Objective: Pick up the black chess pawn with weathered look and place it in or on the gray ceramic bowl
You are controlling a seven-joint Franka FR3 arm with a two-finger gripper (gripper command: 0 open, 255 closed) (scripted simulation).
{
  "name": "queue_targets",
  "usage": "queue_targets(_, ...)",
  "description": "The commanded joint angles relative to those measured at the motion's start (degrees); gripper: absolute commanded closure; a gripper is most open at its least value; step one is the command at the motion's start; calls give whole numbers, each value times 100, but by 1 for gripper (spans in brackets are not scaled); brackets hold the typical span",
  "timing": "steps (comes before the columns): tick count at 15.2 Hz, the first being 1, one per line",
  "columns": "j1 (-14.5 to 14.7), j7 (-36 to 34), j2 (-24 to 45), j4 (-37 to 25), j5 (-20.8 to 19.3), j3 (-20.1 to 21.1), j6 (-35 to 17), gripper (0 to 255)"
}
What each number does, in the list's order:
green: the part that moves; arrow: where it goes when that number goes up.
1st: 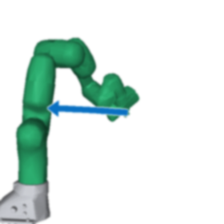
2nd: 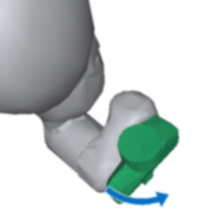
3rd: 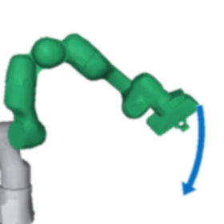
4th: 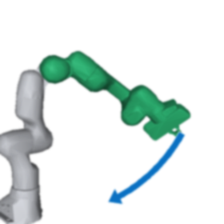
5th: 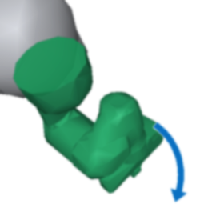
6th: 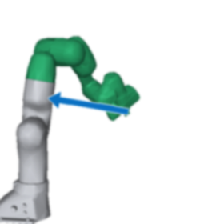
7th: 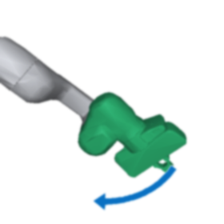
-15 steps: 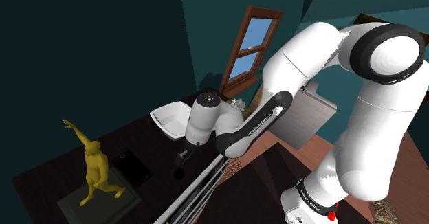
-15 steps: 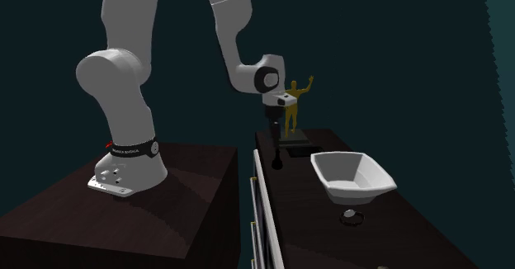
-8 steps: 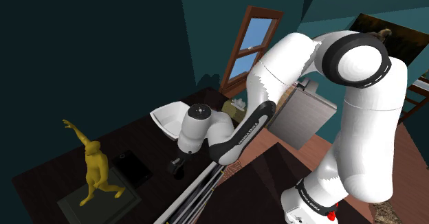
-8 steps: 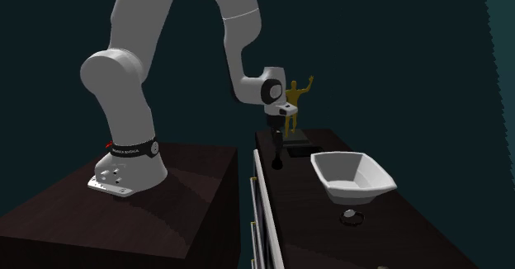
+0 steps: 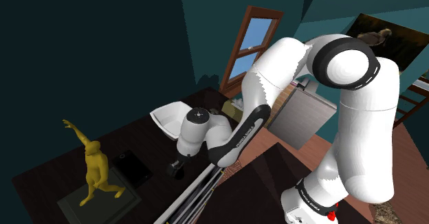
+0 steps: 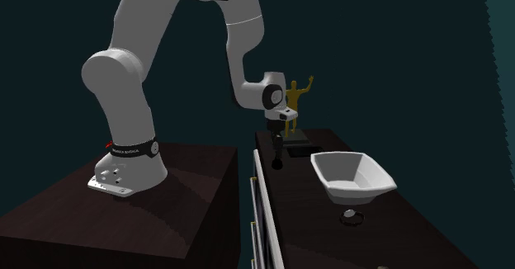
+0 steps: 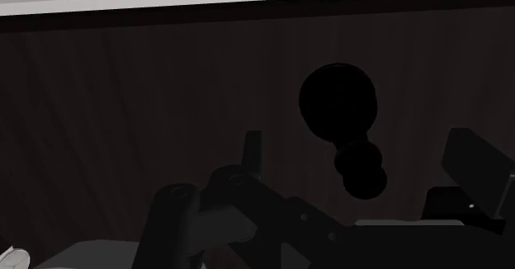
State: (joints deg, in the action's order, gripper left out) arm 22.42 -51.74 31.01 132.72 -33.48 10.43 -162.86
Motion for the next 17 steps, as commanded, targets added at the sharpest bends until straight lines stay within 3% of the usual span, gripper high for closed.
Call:
queue_targets(1,1,-1,1,-1,-1,-1,-1,0)
queue_targets(2,1,0,1,0,0,0,0,0)
queue_targets(3,1,0,1,0,0,0,0,255)
queue_targets(12,1,-1,1,-1,-1,-1,-1,255)
queue_targets(17,-230,235,-408,156,263,286,267,255)
